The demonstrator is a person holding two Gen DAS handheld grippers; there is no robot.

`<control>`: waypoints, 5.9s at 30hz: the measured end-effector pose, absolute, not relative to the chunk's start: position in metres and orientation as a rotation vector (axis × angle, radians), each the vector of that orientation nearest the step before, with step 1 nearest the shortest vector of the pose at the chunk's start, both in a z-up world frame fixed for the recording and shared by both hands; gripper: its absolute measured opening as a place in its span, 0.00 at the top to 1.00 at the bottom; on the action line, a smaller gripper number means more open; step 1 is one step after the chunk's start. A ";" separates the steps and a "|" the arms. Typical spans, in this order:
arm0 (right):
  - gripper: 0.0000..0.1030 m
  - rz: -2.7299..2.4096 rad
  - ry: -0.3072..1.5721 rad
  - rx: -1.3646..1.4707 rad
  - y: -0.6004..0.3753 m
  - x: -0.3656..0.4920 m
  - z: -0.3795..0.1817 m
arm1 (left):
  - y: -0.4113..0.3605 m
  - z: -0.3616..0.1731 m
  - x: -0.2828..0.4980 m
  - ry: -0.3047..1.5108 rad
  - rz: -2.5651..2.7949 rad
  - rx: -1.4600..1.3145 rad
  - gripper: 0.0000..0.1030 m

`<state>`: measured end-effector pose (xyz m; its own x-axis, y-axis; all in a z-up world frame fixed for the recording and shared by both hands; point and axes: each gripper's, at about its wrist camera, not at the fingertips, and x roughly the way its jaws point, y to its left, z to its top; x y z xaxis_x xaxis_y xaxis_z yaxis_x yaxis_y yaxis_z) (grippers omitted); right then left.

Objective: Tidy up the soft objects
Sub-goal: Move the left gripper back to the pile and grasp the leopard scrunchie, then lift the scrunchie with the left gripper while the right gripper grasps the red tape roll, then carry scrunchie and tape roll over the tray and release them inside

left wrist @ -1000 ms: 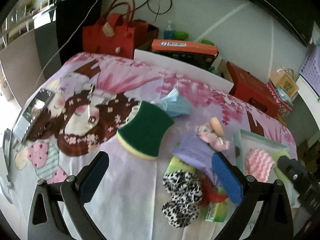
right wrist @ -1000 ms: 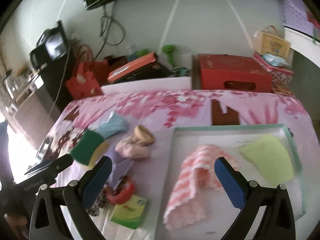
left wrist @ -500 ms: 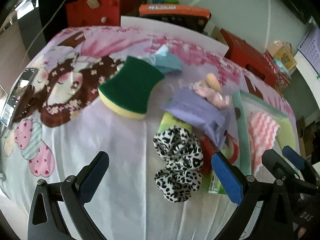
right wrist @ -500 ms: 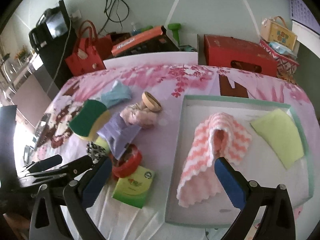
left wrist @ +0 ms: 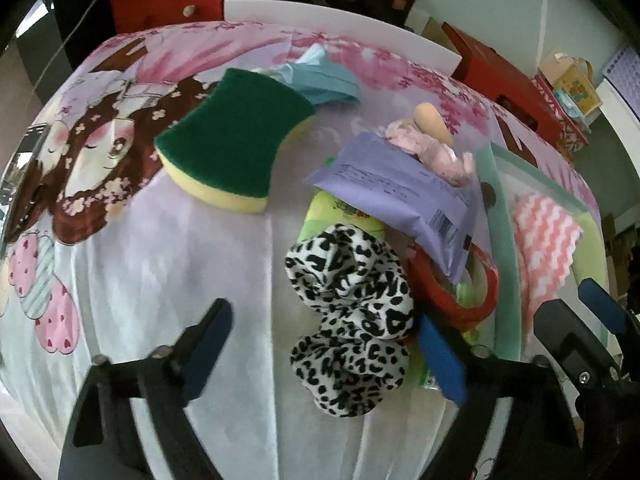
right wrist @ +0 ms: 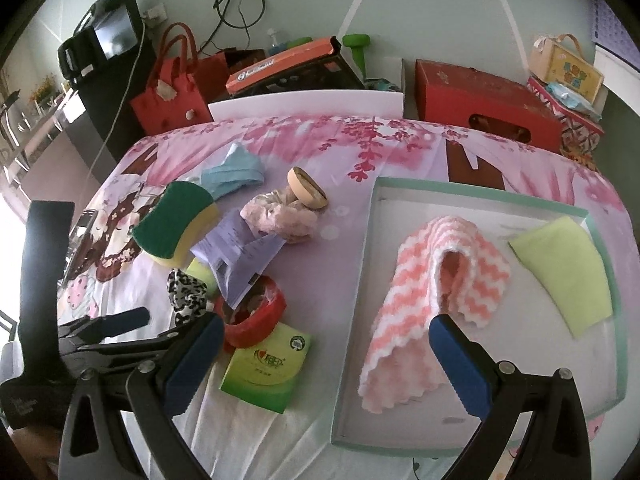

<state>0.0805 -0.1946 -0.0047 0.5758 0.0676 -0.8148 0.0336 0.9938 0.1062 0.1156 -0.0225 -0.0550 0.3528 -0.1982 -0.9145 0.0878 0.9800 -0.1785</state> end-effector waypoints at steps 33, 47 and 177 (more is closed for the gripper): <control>0.00 0.010 0.969 0.088 -0.189 0.082 -0.008 | -0.007 -0.045 0.116 1.153 -0.264 -0.246 0.82; 0.00 0.113 0.925 -0.020 -0.147 0.082 -0.006 | 0.029 -0.022 0.116 1.058 -0.192 -0.363 0.82; 0.19 -0.536 0.846 0.346 -0.390 0.012 0.009 | -0.192 0.003 0.058 0.850 -0.792 0.097 0.39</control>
